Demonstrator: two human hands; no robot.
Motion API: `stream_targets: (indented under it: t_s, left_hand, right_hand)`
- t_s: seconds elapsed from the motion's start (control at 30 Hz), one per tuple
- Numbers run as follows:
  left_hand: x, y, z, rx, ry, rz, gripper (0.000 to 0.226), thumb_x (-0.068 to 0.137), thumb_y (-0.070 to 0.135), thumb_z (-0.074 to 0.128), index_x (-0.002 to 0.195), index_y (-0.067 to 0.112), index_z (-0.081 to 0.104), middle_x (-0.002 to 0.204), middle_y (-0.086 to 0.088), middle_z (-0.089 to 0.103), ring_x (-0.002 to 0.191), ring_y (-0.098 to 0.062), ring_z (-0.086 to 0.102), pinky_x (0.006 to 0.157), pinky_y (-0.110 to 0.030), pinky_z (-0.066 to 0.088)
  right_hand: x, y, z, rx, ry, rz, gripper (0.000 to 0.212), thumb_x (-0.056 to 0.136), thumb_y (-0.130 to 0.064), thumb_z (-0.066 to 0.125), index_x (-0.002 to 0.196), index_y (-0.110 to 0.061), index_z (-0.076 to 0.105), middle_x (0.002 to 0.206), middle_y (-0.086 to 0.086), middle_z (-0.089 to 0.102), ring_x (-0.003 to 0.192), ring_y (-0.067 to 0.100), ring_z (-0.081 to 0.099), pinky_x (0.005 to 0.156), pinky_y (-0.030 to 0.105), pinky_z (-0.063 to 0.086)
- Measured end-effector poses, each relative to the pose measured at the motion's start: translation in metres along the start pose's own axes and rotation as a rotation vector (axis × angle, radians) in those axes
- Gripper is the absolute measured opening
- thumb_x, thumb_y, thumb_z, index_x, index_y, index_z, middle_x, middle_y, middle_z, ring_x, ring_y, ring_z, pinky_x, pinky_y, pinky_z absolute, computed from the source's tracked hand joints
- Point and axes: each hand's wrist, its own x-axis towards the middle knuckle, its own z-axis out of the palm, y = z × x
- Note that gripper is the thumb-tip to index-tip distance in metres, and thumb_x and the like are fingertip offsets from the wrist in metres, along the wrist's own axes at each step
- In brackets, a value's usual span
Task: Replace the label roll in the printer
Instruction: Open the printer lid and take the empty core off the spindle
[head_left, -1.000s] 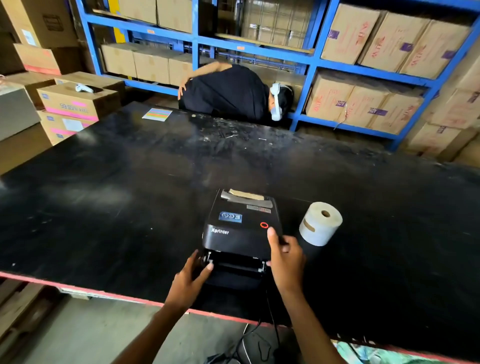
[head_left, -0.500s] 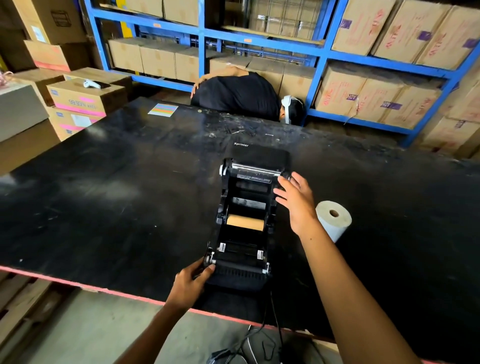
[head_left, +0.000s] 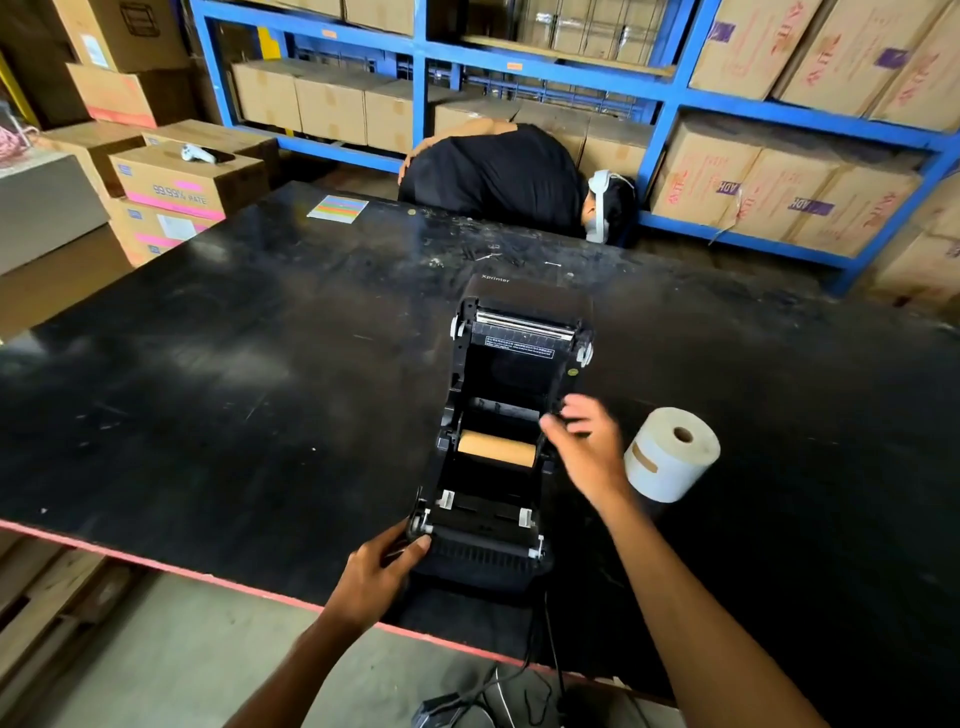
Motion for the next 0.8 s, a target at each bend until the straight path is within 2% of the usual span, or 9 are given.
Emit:
stream_targets:
  t_s: [0.1, 0.2, 0.33, 0.43, 0.5, 0.57, 0.67, 0.73, 0.8]
  left_hand:
    - [0.0, 0.001, 0.0, -0.008, -0.015, -0.007, 0.025, 0.088, 0.033, 0.064, 0.111, 0.027, 0.07, 0.101, 0.009, 0.076, 0.098, 0.004, 0.066, 0.087, -0.017, 0.05]
    - [-0.001, 0.004, 0.0, -0.011, -0.018, -0.009, 0.026, 0.088, 0.033, 0.063, 0.113, 0.028, 0.068, 0.104, 0.009, 0.074, 0.098, 0.006, 0.065, 0.08, -0.008, 0.049]
    - [-0.001, 0.005, -0.002, -0.016, -0.019, -0.029, 0.027, 0.086, 0.033, 0.066, 0.112, 0.028, 0.068, 0.105, 0.009, 0.074, 0.098, 0.005, 0.066, 0.092, -0.02, 0.052]
    - [0.001, 0.013, -0.004, -0.091, 0.134, -0.028, 0.037, 0.084, 0.024, 0.069, 0.12, 0.018, 0.063, 0.107, 0.007, 0.07, 0.096, 0.012, 0.063, 0.081, -0.002, 0.046]
    - [0.009, 0.028, -0.006, -0.125, 0.228, 0.036, 0.041, 0.086, 0.022, 0.068, 0.125, 0.016, 0.061, 0.11, 0.006, 0.068, 0.099, 0.013, 0.061, 0.08, 0.001, 0.044]
    - [0.021, 0.052, -0.006, -0.168, 0.203, 0.115, 0.043, 0.088, 0.024, 0.065, 0.13, 0.02, 0.057, 0.115, 0.014, 0.065, 0.103, 0.017, 0.057, 0.088, -0.003, 0.044]
    - [0.035, 0.089, 0.006, -0.226, 0.074, 0.206, 0.047, 0.09, 0.024, 0.062, 0.135, 0.025, 0.05, 0.115, 0.027, 0.062, 0.112, 0.014, 0.054, 0.097, -0.009, 0.041]
    - [0.04, 0.107, 0.025, -0.201, -0.016, 0.237, 0.043, 0.09, 0.024, 0.061, 0.132, 0.019, 0.055, 0.118, 0.015, 0.065, 0.115, 0.007, 0.056, 0.098, -0.008, 0.04]
    - [0.04, 0.115, 0.047, -0.202, -0.053, 0.241, 0.036, 0.089, 0.021, 0.063, 0.124, 0.013, 0.063, 0.111, 0.006, 0.07, 0.106, 0.003, 0.062, 0.092, -0.008, 0.043]
  right_hand:
    - [-0.005, 0.027, 0.009, -0.455, -0.303, -0.017, 0.065, 0.072, -0.038, 0.075, 0.13, -0.025, 0.051, 0.124, 0.011, 0.054, 0.119, 0.027, 0.044, 0.102, 0.036, 0.036]
    - [0.005, 0.032, 0.016, -0.594, -0.241, -0.127, 0.047, 0.072, -0.029, 0.075, 0.116, -0.022, 0.059, 0.109, 0.012, 0.062, 0.108, 0.032, 0.053, 0.095, 0.037, 0.037]
    - [0.018, 0.032, 0.014, -0.517, -0.251, -0.135, 0.034, 0.066, -0.028, 0.078, 0.097, -0.026, 0.065, 0.09, 0.005, 0.063, 0.09, 0.025, 0.061, 0.081, 0.037, 0.051]
    - [0.019, 0.025, 0.006, -0.349, -0.247, -0.152, 0.029, 0.069, -0.018, 0.078, 0.095, -0.02, 0.067, 0.082, 0.0, 0.065, 0.08, 0.018, 0.062, 0.073, 0.03, 0.05]
    - [0.015, 0.018, -0.001, -0.214, -0.251, -0.162, 0.027, 0.07, -0.013, 0.078, 0.094, -0.019, 0.067, 0.081, -0.001, 0.068, 0.078, 0.015, 0.065, 0.07, 0.016, 0.047]
    - [0.005, 0.012, -0.011, -0.101, -0.283, -0.146, 0.029, 0.072, -0.008, 0.077, 0.095, -0.019, 0.065, 0.084, 0.001, 0.07, 0.081, 0.013, 0.066, 0.074, 0.013, 0.048]
    - [-0.017, 0.01, -0.029, 0.063, -0.349, -0.079, 0.034, 0.074, -0.002, 0.075, 0.1, -0.021, 0.064, 0.093, 0.006, 0.071, 0.086, 0.015, 0.069, 0.085, 0.028, 0.053]
    - [-0.031, 0.019, -0.046, 0.074, -0.345, -0.031, 0.037, 0.075, -0.005, 0.075, 0.106, -0.023, 0.063, 0.1, 0.006, 0.072, 0.09, 0.019, 0.07, 0.088, 0.03, 0.053]
    - [-0.046, 0.031, -0.063, 0.119, -0.315, 0.038, 0.041, 0.078, -0.006, 0.072, 0.112, -0.026, 0.06, 0.104, 0.003, 0.071, 0.094, 0.017, 0.069, 0.09, 0.027, 0.052]
